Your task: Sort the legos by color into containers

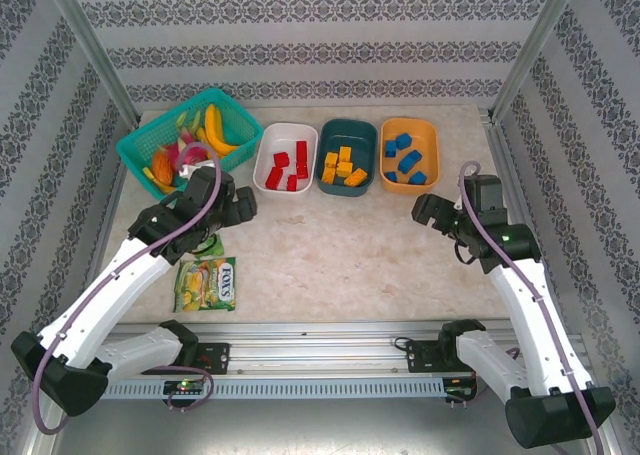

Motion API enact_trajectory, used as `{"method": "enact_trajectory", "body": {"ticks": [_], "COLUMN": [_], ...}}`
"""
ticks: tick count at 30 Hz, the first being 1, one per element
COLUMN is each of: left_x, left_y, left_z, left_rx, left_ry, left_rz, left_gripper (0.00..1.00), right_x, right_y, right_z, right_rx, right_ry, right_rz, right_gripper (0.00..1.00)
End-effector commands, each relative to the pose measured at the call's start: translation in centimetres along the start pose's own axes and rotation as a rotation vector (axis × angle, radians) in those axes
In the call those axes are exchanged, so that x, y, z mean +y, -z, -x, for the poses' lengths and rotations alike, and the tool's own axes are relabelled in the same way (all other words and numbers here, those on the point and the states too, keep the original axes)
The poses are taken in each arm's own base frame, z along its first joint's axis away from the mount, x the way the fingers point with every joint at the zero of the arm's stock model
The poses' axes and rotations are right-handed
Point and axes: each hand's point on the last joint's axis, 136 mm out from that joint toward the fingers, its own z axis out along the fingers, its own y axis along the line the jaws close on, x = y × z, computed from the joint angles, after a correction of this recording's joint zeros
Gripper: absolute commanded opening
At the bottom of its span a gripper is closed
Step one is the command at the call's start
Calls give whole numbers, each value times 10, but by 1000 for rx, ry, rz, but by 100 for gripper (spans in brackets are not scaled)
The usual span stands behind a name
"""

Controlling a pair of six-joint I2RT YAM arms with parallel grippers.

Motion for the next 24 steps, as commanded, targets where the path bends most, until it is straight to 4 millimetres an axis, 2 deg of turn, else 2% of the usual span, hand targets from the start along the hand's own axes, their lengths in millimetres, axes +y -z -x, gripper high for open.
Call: {"method": "enact_trajectory", "body": {"ticks": [1,4,7,11,13,18,21,24], "left_x": [74,84,82,87,98,103,98,89], "left_y": [-9,-25,-47,-77,-90,-130,-151,-165], "left_z": [1,-8,-18,-32,-33,-41,-41,-30], "left_rx": [-131,-136,-113,-147,-181,-165,-183,-203], "left_ry": [-146,-316,-435,-329,-234,-178,-164,-188], "left_rz": [393,445,395,255,235,175,125,89], "left_gripper": [100,100,100,100,100,100,100,100], "right_x": [-15,-19,-22,-26,-31,-42,-42,-42], "right_y": [-22,-46,-68,-92,-103,-130,-137,-143], "right_z": [15,10,1,-5,-7,-11,0,15], "right_rx": [-101,-157,-183,-198,-226,-253,-266,-306], "right_ry": [52,157,309,386,395,381,391,396], "right_rz": [-93,-112,-138,-149,-157,-162,-164,-159], "right_gripper": [98,98,98,98,98,98,98,98]}}
